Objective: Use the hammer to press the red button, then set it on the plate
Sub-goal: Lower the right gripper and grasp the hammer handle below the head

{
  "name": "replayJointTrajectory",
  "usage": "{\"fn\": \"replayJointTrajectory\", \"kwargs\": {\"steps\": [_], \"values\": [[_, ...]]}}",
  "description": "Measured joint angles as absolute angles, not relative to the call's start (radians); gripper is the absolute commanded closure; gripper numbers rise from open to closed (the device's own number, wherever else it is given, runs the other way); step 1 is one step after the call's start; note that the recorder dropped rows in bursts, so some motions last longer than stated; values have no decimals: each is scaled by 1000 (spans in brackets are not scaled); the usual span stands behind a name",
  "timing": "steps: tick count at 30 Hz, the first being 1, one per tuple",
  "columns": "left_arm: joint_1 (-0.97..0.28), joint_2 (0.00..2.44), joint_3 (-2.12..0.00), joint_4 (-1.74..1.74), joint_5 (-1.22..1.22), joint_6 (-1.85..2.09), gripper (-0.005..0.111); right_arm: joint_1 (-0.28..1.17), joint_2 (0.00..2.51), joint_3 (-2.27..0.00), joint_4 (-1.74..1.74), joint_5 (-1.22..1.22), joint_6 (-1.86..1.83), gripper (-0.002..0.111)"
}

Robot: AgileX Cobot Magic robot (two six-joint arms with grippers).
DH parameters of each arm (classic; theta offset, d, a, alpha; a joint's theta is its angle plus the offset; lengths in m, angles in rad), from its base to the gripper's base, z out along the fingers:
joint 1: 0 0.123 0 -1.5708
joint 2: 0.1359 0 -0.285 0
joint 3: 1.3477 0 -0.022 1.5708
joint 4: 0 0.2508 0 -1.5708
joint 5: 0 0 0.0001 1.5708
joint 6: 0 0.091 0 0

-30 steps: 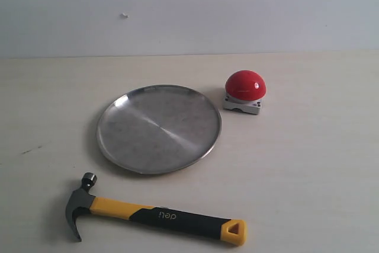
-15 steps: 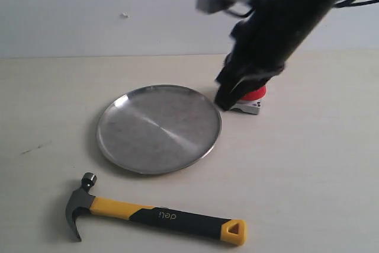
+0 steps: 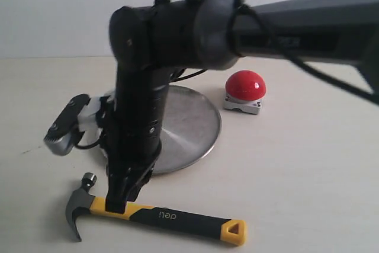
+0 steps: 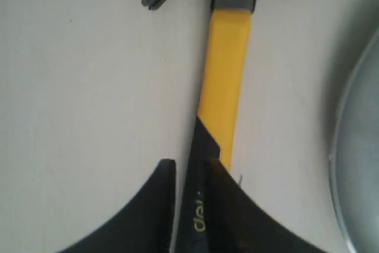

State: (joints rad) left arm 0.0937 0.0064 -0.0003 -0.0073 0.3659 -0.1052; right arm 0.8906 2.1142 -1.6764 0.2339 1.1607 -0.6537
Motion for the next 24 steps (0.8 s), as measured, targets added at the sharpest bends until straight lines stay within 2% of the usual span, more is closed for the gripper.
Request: {"fn": "replayJointTrajectory", "kwargs": {"steps": [1,3,11,24], "values": [[94,6,0,-7,366,-105,107,911,2134,-1694,207,1153,-638,60],[94,6,0,-7,366,-105,107,941,2173,-1729,164,1134,-607,53],[94,6,0,-7,366,-105,107,976,2292,-1807,124,1088,-577,52],[94,6,0,-7,366,-105,107,976,2344,-1814,88,1051,-573,52]]}}
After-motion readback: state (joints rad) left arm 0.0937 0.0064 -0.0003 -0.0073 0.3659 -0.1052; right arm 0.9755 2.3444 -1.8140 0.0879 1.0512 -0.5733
